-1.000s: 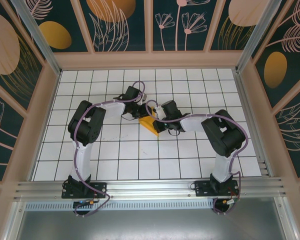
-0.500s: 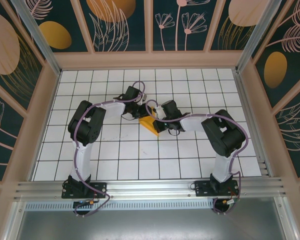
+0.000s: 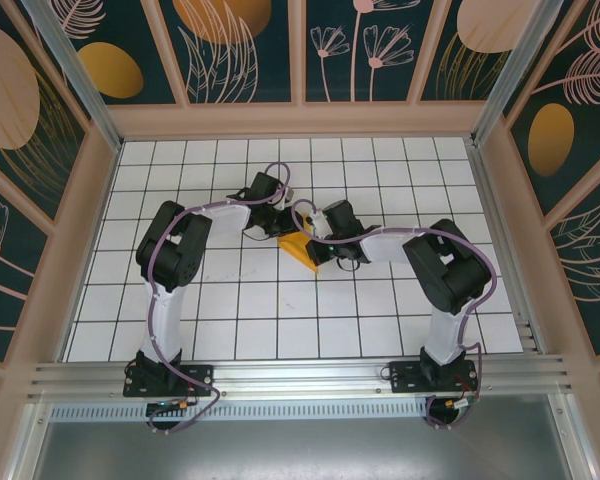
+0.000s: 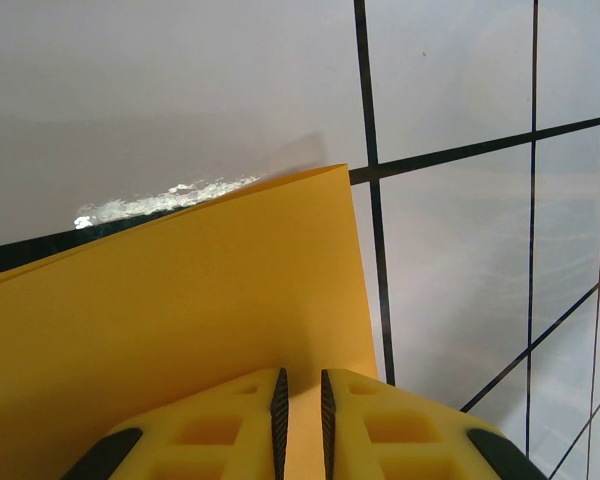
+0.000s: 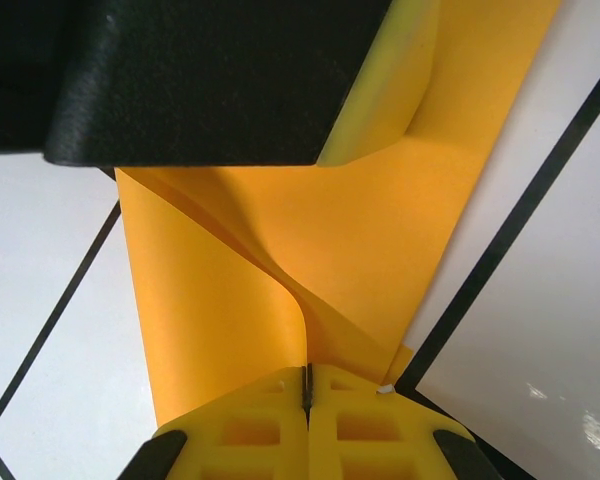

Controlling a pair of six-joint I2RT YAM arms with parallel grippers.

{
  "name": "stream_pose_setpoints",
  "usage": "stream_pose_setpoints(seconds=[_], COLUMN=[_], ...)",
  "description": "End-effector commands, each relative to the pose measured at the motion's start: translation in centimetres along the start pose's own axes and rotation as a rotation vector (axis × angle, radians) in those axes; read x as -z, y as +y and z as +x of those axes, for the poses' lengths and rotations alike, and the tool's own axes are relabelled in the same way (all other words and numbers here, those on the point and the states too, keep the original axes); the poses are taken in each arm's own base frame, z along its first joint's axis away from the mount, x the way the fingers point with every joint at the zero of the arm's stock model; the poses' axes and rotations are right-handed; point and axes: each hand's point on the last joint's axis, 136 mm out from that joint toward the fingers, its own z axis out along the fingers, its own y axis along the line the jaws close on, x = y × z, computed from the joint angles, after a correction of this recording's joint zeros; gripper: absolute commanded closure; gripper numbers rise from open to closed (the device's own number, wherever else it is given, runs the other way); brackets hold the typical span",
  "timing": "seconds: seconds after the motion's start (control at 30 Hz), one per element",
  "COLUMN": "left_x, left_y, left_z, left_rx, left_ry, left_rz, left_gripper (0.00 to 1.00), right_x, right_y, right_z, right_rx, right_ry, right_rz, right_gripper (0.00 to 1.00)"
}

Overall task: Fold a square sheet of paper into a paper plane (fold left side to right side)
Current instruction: Third fold the triangle at the center of the table.

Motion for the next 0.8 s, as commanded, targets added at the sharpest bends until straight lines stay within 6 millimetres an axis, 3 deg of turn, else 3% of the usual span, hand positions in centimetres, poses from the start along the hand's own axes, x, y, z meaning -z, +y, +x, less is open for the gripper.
stream_pose_setpoints(seconds=[0.0,0.5,0.77], left_x=[-1.8,-1.7,-0.5], left_y=[2.0,2.0,1.0], left_z=[2.7,2.6,1.3], left_rx=[0.020,0.017,-0.014], left_ry=[0.080,0.078,0.057], left_rz=[-0.054,-0.052,-0.066], left_gripper=[0.79,0.79,0.71], right_x=[0.7,-0.4,-1.0], right_y=[-0.7,-1.8,-1.9], right_z=[-0.5,2.1,4.0], right_rx=[-0.023,-0.034,-0.038], right_ry=[0.000,0.091,0.151], right_rz=[0.033,0.070,0.057], right_gripper=[1.00,1.00,1.00])
